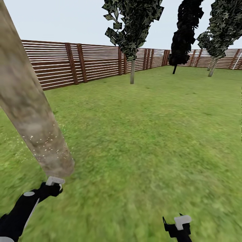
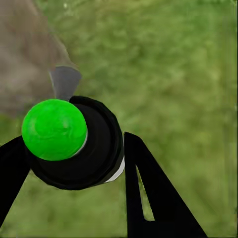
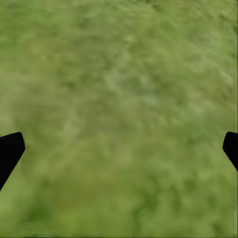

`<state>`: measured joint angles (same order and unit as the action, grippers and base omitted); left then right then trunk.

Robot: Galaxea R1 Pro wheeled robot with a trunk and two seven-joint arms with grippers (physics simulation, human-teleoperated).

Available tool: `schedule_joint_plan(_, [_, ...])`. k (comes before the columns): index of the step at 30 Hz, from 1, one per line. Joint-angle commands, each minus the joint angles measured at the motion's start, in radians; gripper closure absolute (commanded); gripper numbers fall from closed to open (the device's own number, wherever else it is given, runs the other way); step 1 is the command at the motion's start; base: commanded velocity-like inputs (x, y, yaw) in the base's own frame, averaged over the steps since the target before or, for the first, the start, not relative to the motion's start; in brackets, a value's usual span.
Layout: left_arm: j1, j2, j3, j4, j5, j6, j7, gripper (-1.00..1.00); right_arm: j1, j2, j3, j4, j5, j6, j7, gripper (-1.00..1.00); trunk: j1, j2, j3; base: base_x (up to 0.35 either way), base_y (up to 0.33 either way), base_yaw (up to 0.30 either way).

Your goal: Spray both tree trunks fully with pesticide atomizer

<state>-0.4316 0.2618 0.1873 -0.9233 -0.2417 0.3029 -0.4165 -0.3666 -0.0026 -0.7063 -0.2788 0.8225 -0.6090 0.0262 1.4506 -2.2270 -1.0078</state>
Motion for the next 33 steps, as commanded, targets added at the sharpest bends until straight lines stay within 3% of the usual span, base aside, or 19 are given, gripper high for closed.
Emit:
schedule_joint_plan(1, [-0.002,0.001,-0.015,0.021,-0.037,-0.030,-0.047,1.00,-0.013,0.001,0.000,-0.023,-0.001,0.001,0.069,-1.00,0.000,0.000,0.000,-0.334,0.000,0.000])
schedule_joint_plan(2, [-0.002,0.001,-0.029,0.034,-0.083,-0.062,-0.109,1.00,-0.037,0.001,0.001,-0.064,0.000,0.005,0.165,-1.00,0.000,0.000,0.000,-0.339,0.000,0.000])
schedule_joint_plan(3, [-0.003,0.000,-0.043,0.040,-0.132,-0.115,-0.219,1.00,-0.071,0.001,0.002,-0.095,0.004,0.021,0.304,-1.00,0.000,0.000,0.000,-0.341,0.000,0.000])
schedule_joint_plan(4, [-0.007,0.000,-0.057,0.042,-0.178,-0.175,-0.403,1.00,-0.127,0.001,0.031,-0.115,0.042,0.038,0.492,-1.00,0.000,0.000,0.000,-0.342,0.000,0.000])
schedule_joint_plan(6, [-0.007,-0.007,-0.064,0.042,-0.194,-0.193,-0.521,1.00,-0.166,0.000,0.115,-0.120,0.073,0.045,0.559,-1.00,0.000,0.000,0.000,-0.342,0.000,0.000])
schedule_joint_plan(8, [-0.008,-0.013,-0.101,0.043,-0.250,-0.195,-0.577,1.00,-0.193,0.005,0.198,-0.120,0.080,0.047,0.599,-1.00,0.000,0.000,0.000,-0.197,0.000,0.000])
schedule_joint_plan(10, [-0.014,-0.018,-0.187,0.044,-0.302,-0.191,-0.587,1.00,-0.220,0.023,0.229,-0.121,0.081,0.049,0.720,-1.00,0.000,0.000,0.000,-0.021,0.000,0.000])
schedule_joint_plan(13, [-0.015,-0.052,-0.194,0.045,-0.312,-0.192,-0.588,1.00,-0.229,0.041,0.237,-0.118,0.082,0.048,0.728,-1.00,0.000,0.000,0.000,0.000,0.000,0.000])
schedule_joint_plan(16, [-0.016,-0.089,-0.246,0.046,-0.346,-0.186,-0.586,1.00,-0.230,0.053,0.346,-0.120,0.082,0.048,0.790,-1.00,0.000,0.000,0.000,0.000,0.000,0.000])
schedule_joint_plan(17, [-0.016,-0.096,-0.254,0.046,-0.350,-0.185,-0.586,1.00,-0.231,0.061,0.360,-0.121,0.081,0.048,0.802,1.00,0.000,0.000,0.000,0.000,0.000,0.000])
schedule_joint_plan(18, [-0.016,-0.107,-0.259,0.046,-0.355,-0.184,-0.585,1.00,-0.232,0.067,0.367,-0.121,0.080,0.048,0.808,1.00,0.000,0.000,0.000,0.000,0.000,0.000])
schedule_joint_plan(21, [-0.015,-0.153,-0.263,0.046,-0.442,-0.183,-0.585,1.00,-0.234,0.112,0.378,-0.121,0.081,0.048,0.820,1.00,0.000,0.000,0.000,0.000,0.000,0.000])
schedule_joint_plan(23, [-0.015,-0.175,-0.264,0.046,-0.467,-0.184,-0.585,1.00,-0.240,0.127,0.379,-0.123,0.081,0.048,0.873,1.00,0.000,0.000,0.000,0.000,0.000,0.000])
schedule_joint_plan(29, [-0.015,-0.205,-0.271,0.046,-0.475,-0.191,-0.584,1.00,-0.262,0.131,0.380,-0.128,0.080,0.048,0.903,1.00,0.000,0.000,0.000,0.000,0.000,0.000])
schedule_joint_plan(31, [-0.015,-0.207,-0.331,0.046,-0.476,-0.189,-0.583,1.00,-0.262,0.139,0.381,-0.127,0.080,0.048,0.903,1.00,0.000,0.000,0.000,0.000,0.000,0.000])
schedule_joint_plan(33, [-0.015,-0.209,-0.346,0.045,-0.476,-0.188,-0.582,1.00,-0.262,0.145,0.381,-0.127,0.080,0.048,0.903,1.00,0.000,0.000,0.000,0.000,0.000,0.000])
